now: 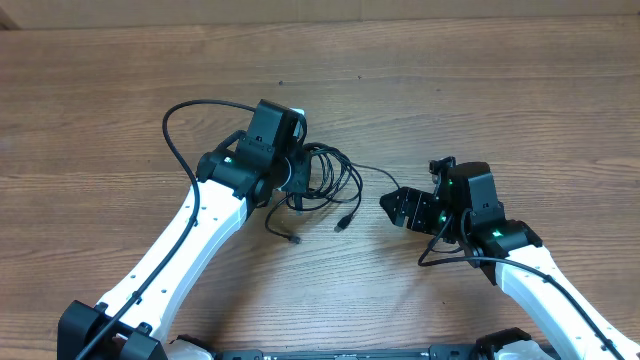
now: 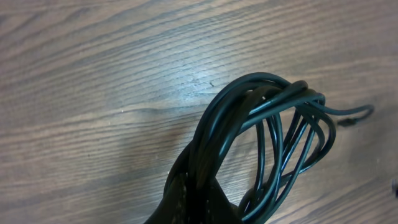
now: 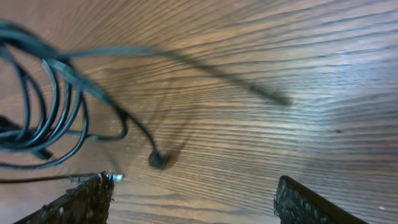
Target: Untangle cables
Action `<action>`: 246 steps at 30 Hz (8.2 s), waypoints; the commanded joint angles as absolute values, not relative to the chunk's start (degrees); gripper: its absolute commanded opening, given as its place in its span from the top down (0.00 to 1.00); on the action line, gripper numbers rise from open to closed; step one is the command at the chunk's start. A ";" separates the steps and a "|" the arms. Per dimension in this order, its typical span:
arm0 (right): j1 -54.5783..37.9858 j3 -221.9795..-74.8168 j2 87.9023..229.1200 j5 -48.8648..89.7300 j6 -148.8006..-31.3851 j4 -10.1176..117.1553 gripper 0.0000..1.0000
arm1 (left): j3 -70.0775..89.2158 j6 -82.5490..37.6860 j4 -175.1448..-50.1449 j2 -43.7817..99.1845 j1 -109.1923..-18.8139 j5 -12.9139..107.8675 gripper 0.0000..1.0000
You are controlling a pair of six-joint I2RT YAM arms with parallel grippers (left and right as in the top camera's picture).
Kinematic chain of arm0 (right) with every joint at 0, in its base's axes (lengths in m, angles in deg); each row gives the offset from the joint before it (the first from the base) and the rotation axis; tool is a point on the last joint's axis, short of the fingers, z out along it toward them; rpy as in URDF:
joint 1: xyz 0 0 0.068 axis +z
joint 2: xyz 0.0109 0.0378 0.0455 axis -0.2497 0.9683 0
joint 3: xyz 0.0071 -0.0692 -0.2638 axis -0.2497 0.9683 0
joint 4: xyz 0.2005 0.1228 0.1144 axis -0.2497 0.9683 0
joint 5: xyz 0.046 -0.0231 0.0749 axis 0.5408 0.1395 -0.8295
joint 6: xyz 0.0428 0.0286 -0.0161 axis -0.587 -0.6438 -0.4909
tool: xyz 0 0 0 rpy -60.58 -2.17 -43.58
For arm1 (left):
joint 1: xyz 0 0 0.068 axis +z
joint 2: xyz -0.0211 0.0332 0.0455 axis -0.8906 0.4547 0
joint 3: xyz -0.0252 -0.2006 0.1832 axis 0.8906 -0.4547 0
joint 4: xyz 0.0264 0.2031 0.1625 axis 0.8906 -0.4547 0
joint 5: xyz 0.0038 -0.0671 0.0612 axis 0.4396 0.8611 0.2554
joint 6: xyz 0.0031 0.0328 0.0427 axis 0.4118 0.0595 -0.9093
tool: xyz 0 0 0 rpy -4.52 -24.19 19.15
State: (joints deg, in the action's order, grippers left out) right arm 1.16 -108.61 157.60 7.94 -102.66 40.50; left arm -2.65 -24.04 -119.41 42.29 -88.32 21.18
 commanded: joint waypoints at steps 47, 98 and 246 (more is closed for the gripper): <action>-0.37 -109.00 164.60 34.34 -109.87 44.28 0.12 | -1.58 -13.92 -118.27 41.07 -82.66 44.53 0.96; 1.88 -109.00 164.60 -22.22 -72.32 31.83 0.00 | -1.58 -67.93 -127.98 41.07 -82.42 48.46 0.96; 4.22 -109.00 164.60 -10.53 -76.98 31.52 0.16 | 7.19 -58.57 -125.88 49.33 -89.94 49.40 0.96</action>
State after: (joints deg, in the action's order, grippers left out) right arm 3.98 -108.85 164.42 -11.53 -76.63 31.85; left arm 5.39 -53.11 -125.27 54.01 -90.24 39.02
